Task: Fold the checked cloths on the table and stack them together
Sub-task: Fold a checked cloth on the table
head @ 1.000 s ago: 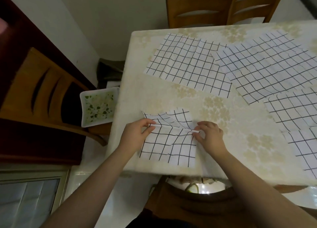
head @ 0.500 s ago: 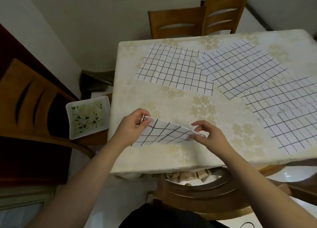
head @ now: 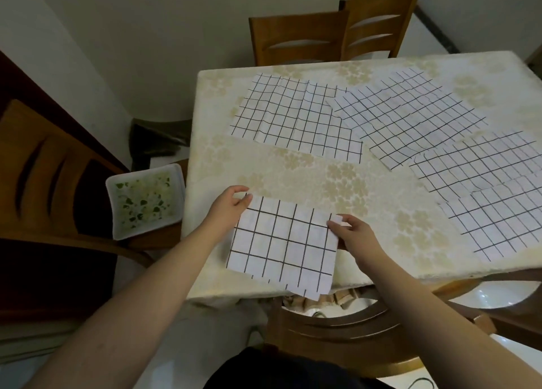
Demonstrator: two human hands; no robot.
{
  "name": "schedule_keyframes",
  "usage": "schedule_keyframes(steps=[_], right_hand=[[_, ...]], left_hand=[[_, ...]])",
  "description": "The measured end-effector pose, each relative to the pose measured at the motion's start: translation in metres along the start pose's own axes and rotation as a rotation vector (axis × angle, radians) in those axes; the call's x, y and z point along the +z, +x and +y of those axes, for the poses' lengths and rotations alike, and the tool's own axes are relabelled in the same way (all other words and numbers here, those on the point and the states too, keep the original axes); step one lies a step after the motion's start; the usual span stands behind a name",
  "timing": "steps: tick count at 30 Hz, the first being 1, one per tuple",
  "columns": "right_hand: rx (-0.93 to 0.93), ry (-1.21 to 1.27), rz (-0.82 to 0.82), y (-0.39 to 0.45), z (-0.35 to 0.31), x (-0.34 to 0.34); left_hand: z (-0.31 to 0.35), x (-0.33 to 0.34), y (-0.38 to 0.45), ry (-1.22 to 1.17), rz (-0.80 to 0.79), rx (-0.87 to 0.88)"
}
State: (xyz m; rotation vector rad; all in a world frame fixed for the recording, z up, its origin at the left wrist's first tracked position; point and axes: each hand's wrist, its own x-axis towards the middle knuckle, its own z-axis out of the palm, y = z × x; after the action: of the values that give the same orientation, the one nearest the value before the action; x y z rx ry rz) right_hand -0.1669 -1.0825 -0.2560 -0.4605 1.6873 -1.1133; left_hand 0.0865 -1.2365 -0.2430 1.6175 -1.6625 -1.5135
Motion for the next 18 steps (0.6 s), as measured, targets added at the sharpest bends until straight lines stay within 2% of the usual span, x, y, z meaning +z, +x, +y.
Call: schedule_keyframes(steps=[3,5,6,10,14,18], right_hand=[[0.117,0.07,0.003,0.017,0.009,0.002],[0.198,0.095,-0.035,0.027,0.014,0.001],[0.224,0.106,-0.045,0.031,0.017,0.0],[0.256,0.119,-0.047,0.04,0.025,-0.002],[0.263,0.04,-0.029,0.043,0.034,-0.005],[0.248,-0.096,-0.034,0.043,0.038,-0.004]], left_hand=[[-0.032,0.013,0.023,-0.248,-0.045,-0.278],[-0.072,0.023,0.051,-0.367,-0.077,-0.34],[-0.072,0.026,0.048,-0.382,-0.089,-0.367],[-0.048,0.029,0.02,-0.336,-0.081,-0.425],[-0.063,0.027,0.015,-0.153,-0.13,-0.461],[-0.081,0.02,0.015,-0.025,-0.11,-0.45]])
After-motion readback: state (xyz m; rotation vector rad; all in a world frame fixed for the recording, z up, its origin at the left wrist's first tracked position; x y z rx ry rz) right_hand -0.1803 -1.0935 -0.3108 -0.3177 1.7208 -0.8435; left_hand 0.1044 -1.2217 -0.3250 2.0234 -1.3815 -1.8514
